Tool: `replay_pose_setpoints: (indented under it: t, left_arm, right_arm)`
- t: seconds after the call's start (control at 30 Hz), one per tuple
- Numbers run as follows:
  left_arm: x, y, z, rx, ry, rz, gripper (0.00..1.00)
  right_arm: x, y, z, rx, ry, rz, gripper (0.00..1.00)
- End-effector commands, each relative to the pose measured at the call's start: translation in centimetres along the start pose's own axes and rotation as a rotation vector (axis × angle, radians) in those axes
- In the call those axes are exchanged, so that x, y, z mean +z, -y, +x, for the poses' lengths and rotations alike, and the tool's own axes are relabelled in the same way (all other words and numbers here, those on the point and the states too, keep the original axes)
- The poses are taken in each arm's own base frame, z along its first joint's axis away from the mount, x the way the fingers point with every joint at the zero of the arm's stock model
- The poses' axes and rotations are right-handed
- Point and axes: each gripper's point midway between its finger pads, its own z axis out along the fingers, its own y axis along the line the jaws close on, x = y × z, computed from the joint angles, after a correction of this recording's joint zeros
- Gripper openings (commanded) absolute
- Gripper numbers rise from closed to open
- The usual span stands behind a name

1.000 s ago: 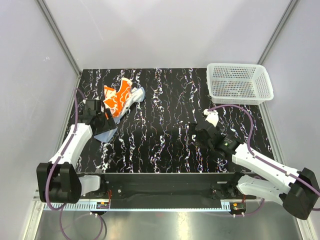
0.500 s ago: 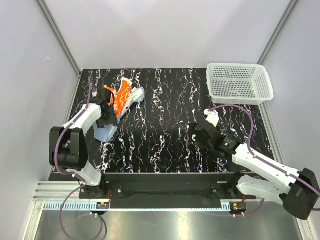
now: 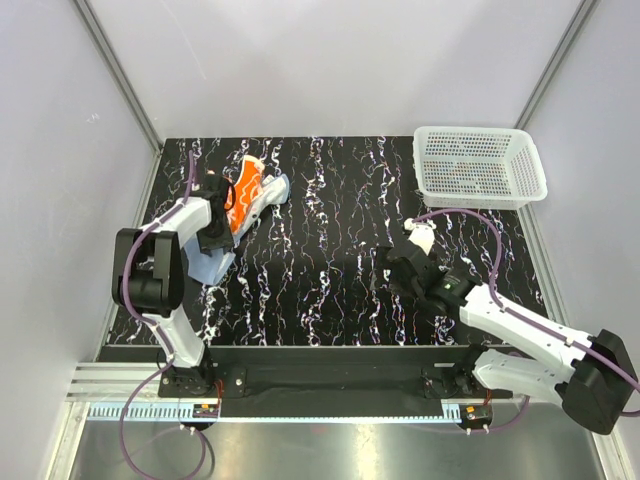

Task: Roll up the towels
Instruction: Grab a towel with the left arm

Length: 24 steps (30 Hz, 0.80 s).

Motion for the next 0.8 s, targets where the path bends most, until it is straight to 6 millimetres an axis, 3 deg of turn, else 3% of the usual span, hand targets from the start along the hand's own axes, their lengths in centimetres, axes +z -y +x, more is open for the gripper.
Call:
replay_pose_setpoints:
  t: [0.0, 0.1, 0.13, 0.2, 0.3, 0.43, 0.53, 0.57, 0.63, 0.77]
  left_arm:
    - [-0.6, 0.0, -1.9, 0.006, 0.046, -0.02, 0.42]
    - [-0.4, 0.2, -1.7, 0.009, 0.038, -0.012, 0.52]
    - [-0.3, 0.1, -1.7, 0.009, 0.04, -0.017, 0.63]
    - [-0.3, -0.2, -1.6, 0.012, 0.04, -0.028, 0.68]
    - [0.2, -0.8, -1.3, 0.015, 0.027, -0.072, 0.67]
    - [0.9, -1.1, -0.9, 0.015, 0.003, -0.102, 0.53]
    - [1.0, -1.3, -0.8, 0.019, -0.002, -0.113, 0.28]
    - [0.7, -1.4, -1.0, 0.018, 0.007, -0.113, 0.13]
    - [0.3, -1.6, -1.2, 0.009, 0.025, -0.121, 0.03]
    - [-2.7, -2.0, -2.0, -0.015, 0.087, -0.091, 0.0]
  right_arm:
    - [0.2, -0.8, -1.1, 0.0, 0.046, -0.013, 1.0]
    - [0.3, -0.9, -1.2, -0.002, 0.051, -0.014, 1.0]
    - [0.3, -0.9, -1.2, -0.002, 0.05, -0.015, 1.0]
    - [0.4, -0.9, -1.1, -0.007, 0.046, -0.011, 1.0]
    - [0.4, -0.9, -1.0, -0.006, 0.044, -0.011, 1.0]
    - [0.5, -0.9, -0.9, -0.006, 0.041, -0.014, 1.0]
    - [0.4, -0.8, -1.0, -0.006, 0.044, -0.011, 1.0]
    - [0.3, -0.7, -1.1, -0.007, 0.048, -0.011, 1.0]
    - [0.1, -0.6, -1.0, -0.006, 0.047, -0.01, 1.0]
    - [-0.3, -0.2, -1.1, -0.008, 0.051, -0.001, 1.0]
